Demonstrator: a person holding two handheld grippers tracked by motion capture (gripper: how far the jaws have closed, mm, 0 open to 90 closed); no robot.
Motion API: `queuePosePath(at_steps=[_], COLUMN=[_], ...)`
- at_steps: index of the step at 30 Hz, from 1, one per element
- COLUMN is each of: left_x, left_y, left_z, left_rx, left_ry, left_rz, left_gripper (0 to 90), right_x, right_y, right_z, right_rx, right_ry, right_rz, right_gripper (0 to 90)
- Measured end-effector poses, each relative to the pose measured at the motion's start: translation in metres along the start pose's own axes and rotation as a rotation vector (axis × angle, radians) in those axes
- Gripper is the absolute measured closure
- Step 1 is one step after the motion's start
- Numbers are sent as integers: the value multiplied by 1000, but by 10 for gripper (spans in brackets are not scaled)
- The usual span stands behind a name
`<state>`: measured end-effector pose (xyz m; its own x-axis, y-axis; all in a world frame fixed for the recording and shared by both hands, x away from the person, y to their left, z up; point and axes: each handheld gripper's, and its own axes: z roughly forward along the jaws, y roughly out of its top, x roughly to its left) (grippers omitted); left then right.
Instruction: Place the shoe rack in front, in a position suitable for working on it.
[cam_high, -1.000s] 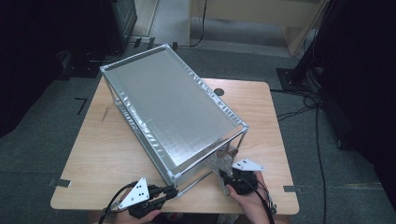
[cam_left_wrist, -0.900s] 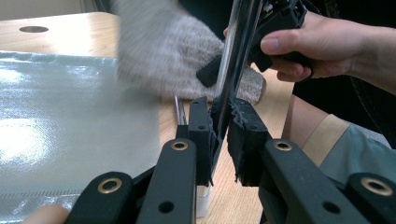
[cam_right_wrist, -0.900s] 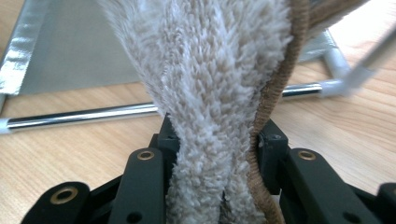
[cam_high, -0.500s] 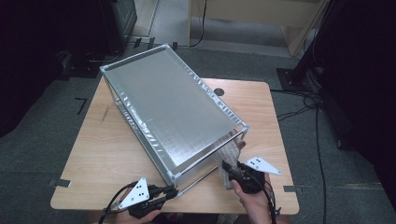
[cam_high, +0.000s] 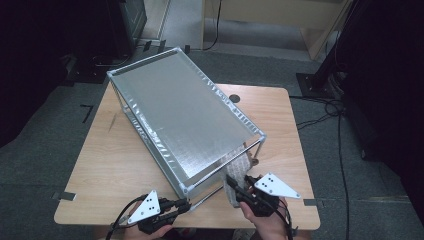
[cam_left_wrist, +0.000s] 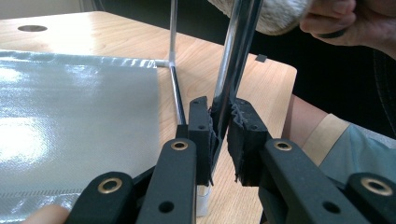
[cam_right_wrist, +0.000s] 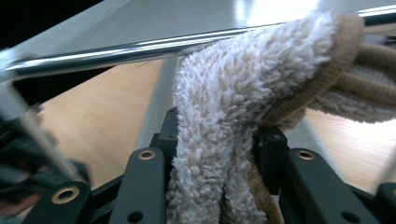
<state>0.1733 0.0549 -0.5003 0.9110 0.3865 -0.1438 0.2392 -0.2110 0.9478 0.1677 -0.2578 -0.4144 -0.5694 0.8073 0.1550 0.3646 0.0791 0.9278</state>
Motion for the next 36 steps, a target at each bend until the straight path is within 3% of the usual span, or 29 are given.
queuePosePath(at_steps=[3, 8, 11, 15, 19, 21, 24, 25, 28, 31, 32, 33, 34, 35, 36], left_x=[0, 0, 0, -1, -1, -1, -1, -1, -1, -1, -1, -1, -1, -1, -1], left_y=[0, 0, 0, -1, -1, -1, -1, -1, -1, -1, -1, -1, -1, -1, -1], left_z=[0, 1, 1, 2, 2, 2, 2, 2, 2, 2, 2, 2, 2, 2, 2], left_rx=[0, 4, 7, 7, 9, 10, 14, 15, 15, 16, 16, 16, 16, 16, 15], left_ry=[1, 5, 8, 12, 12, 11, 14, 14, 13, 14, 14, 14, 14, 14, 13], left_rz=[0, 4, 9, 8, 8, 8, 14, 13, 14, 16, 16, 16, 16, 16, 14], left_gripper=[800, 800, 799, 800, 801, 801, 801, 801, 801, 802, 802, 802, 803, 802, 803], right_x=[7, 30, 37, 33, 15, 12, -7, -19, -28, -30, -22, -22, -12, -12, 3], right_y=[0, -3, -4, -3, -3, -3, -7, -10, -12, -12, -11, -11, -10, -10, -10], right_z=[3, 12, 13, 13, 9, 9, 4, 1, -3, -6, -3, -3, 2, 2, 9], right_rx=[13, 59, 52, 33, 2, -4, -42, -80, -116, -124, -110, -110, -85, -85, -47], right_ry=[34, 164, 169, 161, 81, 71, -2, -58, -89, -83, -45, -45, -12, -12, 38], right_rz=[-29, -128, -148, -94, -36, -18, 74, 144, 198, 196, 162, 162, 105, 105, 33], right_gripper=[636, 635, 635, 636, 638, 638, 638, 638, 638, 637, 637, 637, 636, 636, 636])
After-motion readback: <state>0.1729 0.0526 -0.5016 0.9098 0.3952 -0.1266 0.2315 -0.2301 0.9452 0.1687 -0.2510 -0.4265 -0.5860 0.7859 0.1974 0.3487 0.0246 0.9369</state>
